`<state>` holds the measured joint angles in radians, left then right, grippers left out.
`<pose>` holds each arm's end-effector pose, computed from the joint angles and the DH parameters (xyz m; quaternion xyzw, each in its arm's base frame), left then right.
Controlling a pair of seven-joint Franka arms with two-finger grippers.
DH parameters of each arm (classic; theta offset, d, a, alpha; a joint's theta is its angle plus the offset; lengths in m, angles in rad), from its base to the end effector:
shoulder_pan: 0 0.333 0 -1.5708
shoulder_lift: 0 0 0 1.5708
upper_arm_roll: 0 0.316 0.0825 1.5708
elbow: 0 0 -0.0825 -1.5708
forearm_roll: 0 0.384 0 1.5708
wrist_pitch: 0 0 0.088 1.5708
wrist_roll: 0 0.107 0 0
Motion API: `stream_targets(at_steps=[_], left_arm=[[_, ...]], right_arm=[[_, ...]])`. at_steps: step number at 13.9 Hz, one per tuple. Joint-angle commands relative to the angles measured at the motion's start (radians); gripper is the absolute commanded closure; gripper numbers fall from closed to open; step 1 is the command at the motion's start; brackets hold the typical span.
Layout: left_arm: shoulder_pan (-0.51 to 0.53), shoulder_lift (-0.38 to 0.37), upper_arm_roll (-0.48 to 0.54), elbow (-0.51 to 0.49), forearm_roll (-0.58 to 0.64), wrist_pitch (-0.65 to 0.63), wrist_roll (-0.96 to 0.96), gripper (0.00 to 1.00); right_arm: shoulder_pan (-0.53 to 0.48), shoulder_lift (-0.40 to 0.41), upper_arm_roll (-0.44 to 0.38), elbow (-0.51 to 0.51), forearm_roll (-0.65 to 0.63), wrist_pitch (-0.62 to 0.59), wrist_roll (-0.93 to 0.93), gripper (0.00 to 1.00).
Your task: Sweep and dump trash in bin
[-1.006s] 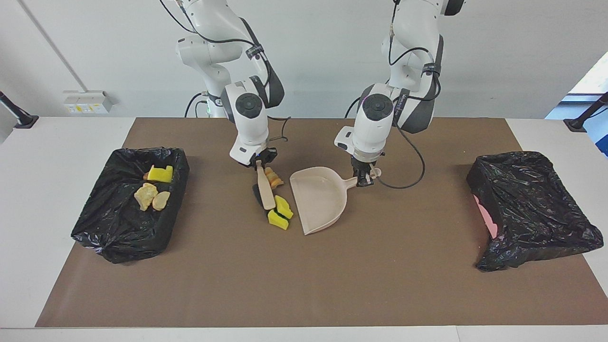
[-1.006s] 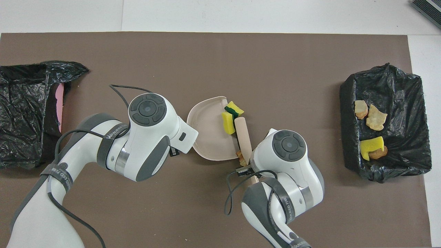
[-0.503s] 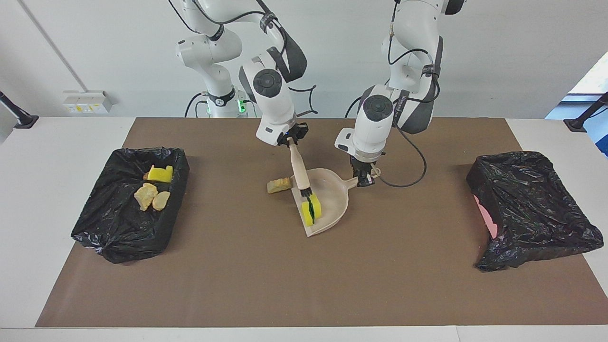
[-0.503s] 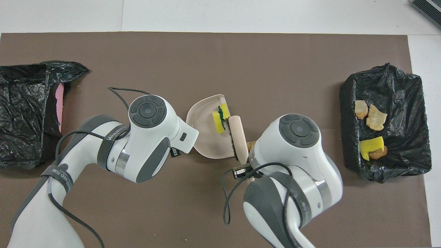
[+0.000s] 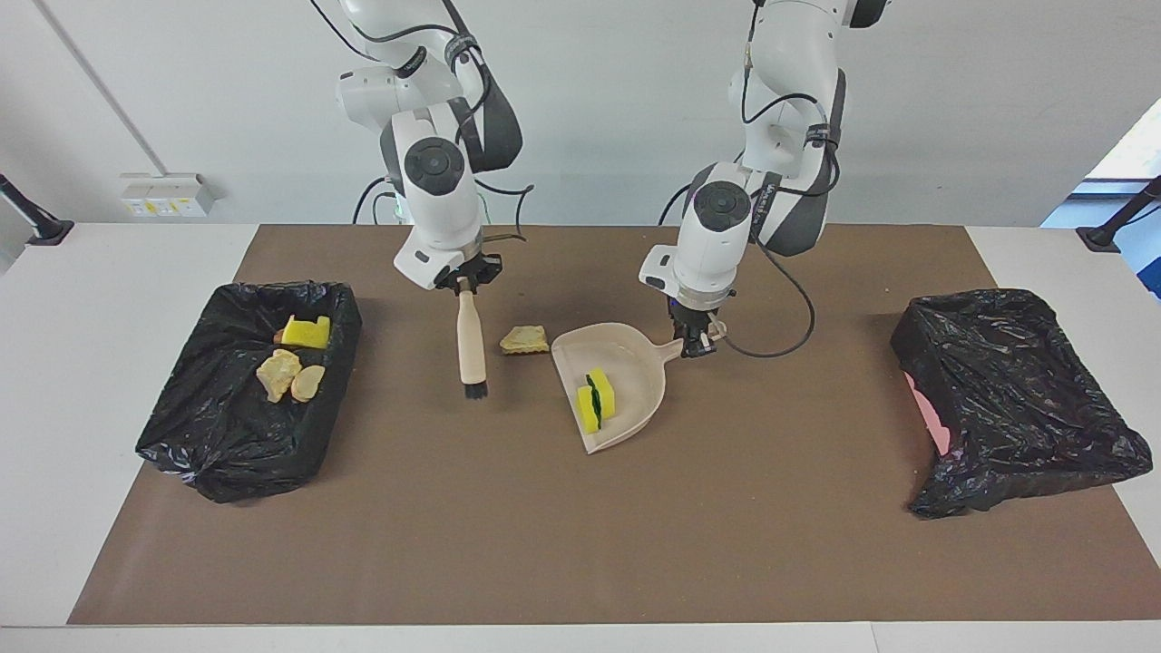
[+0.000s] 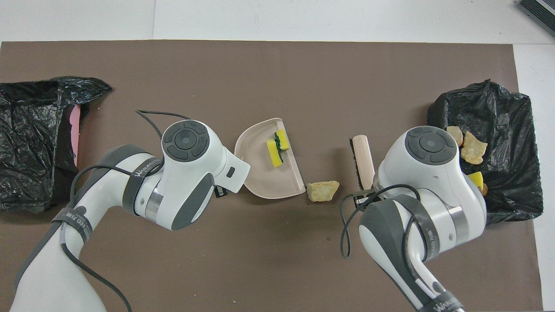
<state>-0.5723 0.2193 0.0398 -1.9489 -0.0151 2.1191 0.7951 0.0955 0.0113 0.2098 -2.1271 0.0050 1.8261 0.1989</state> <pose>0.5125 -0.3038 0.3646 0.7897 -0.6130 -0.0240 0.0052 0.4816 0.1521 0.3824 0.9865 0.0517 -0.1513 0.0354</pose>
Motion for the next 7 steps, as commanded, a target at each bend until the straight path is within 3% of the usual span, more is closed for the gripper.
stream_targets(at_steps=[1,4,7], left_arm=[[0.0,-0.029,0.002,-0.044,0.014,0.032,-0.019,1.0],[0.002,-0.035,0.002,-0.053,0.014,0.024,0.028,1.0],[-0.003,-0.037,0.002,-0.059,0.021,0.027,0.062,1.0]], right_arm=[[-0.013,-0.118,0.017,-0.163,-0.011,0.044,0.083,1.0],[0.006,-0.126,0.019,-0.243,0.048,0.117,0.094,1.0],[0.078,-0.091,0.019,-0.255,0.157,0.166,0.096,1.0]])
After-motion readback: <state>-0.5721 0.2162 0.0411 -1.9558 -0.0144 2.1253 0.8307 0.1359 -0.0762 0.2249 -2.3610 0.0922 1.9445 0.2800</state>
